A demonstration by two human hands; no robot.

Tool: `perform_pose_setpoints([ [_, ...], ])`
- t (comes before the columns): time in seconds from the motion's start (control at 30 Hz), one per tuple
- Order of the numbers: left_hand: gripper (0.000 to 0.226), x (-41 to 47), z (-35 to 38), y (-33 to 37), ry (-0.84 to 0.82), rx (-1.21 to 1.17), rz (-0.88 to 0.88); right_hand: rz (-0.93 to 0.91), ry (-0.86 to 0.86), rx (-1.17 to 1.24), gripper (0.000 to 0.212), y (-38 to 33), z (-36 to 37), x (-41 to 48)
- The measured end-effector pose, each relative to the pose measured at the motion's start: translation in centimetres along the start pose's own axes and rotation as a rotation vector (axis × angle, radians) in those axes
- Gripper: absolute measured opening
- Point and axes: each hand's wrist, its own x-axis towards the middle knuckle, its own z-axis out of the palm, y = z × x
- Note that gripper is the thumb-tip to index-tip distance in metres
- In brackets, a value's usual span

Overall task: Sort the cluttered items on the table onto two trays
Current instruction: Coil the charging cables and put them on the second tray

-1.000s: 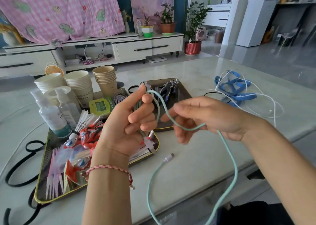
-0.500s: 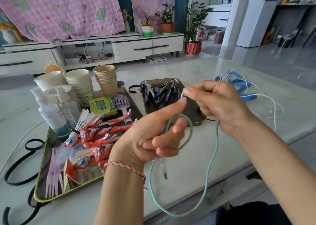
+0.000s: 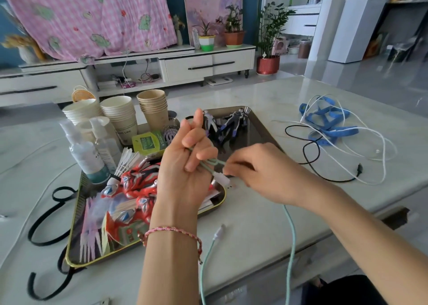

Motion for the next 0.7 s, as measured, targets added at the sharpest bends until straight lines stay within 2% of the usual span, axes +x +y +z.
perform_pose_setpoints([
  [0.07,0.031,0.1,-0.3,0.2,0.091,0.059,0.078,-0.003,-0.076,-0.063,0.024,-0.6,-0.1,-0.5],
  [0.2,0.033,0.2,-0.5,0.7,0.092,0.2,0.194,-0.039,-0.062,-0.022,0.022,-1.4,-1.0,-1.1],
  [0.37,0.031,0.5,-0.5,-0.4,0.171,0.64,0.227,0.13,-0.121,0.25,0.014,-1.3,-1.6,-1.3],
  [0.47,0.041,0.5,-0.5,-1.2,0.165,0.981,0.045,0.126,-0.107,0.134,0.014,-1.0,-2.3,-1.3],
  [0.57,0.077,0.1,-0.6,-1.7,0.051,1.287,-0.27,0.008,-0.075,-0.053,0.012,-0.7,-2.7,-1.3],
  [0.63,0.097,-0.1,-0.5,-2.2,-0.07,1.301,-0.489,-0.005,-0.005,-0.046,0.014,-0.4,-2.8,-1.2],
  [0.7,0.095,-0.2,-0.2,-2.6,-0.115,1.244,-0.589,0.021,0.067,0.079,0.017,0.3,-3.3,-0.9],
])
